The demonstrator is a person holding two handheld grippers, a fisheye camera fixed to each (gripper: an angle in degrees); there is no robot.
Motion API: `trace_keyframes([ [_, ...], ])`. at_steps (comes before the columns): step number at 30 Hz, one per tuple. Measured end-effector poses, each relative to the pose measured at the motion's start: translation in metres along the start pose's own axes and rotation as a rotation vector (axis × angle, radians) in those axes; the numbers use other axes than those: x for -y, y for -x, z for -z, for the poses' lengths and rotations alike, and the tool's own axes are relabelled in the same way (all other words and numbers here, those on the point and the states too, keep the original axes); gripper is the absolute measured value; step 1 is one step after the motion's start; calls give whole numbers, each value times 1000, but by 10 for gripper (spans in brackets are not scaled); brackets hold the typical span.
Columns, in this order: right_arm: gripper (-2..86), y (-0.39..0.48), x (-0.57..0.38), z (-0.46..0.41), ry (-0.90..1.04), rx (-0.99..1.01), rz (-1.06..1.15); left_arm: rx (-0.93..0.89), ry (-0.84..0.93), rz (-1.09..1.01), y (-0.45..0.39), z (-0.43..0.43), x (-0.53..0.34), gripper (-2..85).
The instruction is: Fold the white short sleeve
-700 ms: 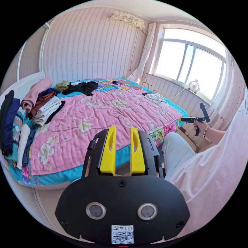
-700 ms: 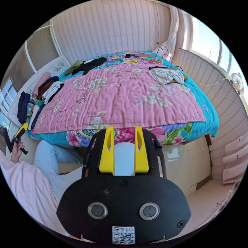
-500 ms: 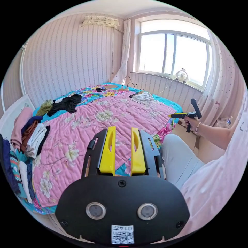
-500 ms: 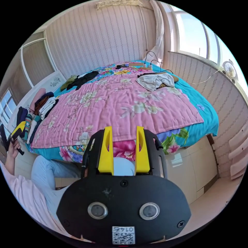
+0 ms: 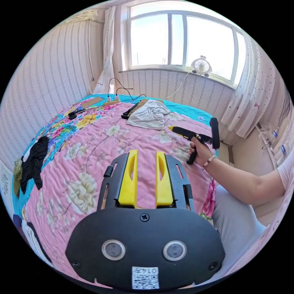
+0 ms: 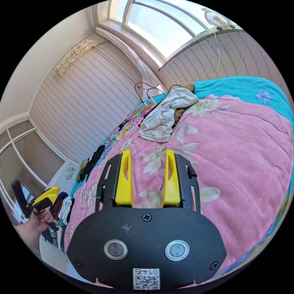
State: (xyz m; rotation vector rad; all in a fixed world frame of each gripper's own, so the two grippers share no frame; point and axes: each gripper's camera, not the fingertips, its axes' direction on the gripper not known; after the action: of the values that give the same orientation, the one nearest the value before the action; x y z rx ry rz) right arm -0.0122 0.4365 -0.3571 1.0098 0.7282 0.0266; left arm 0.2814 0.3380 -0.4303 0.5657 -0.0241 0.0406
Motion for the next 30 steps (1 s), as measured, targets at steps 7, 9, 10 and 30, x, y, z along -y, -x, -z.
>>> trace_keyframes([
  [7,30,-86,37,-68,202,71,-133,27,94,-30,14,-199,108,92],
  [9,18,-90,29,-60,168,56,-82,2,147,40,22,-245,123,96],
  [10,15,-90,28,-58,162,54,-59,-5,205,104,27,-272,130,97],
  [30,-1,-20,-109,78,629,305,145,-131,201,5,-69,-25,-131,-10],
])
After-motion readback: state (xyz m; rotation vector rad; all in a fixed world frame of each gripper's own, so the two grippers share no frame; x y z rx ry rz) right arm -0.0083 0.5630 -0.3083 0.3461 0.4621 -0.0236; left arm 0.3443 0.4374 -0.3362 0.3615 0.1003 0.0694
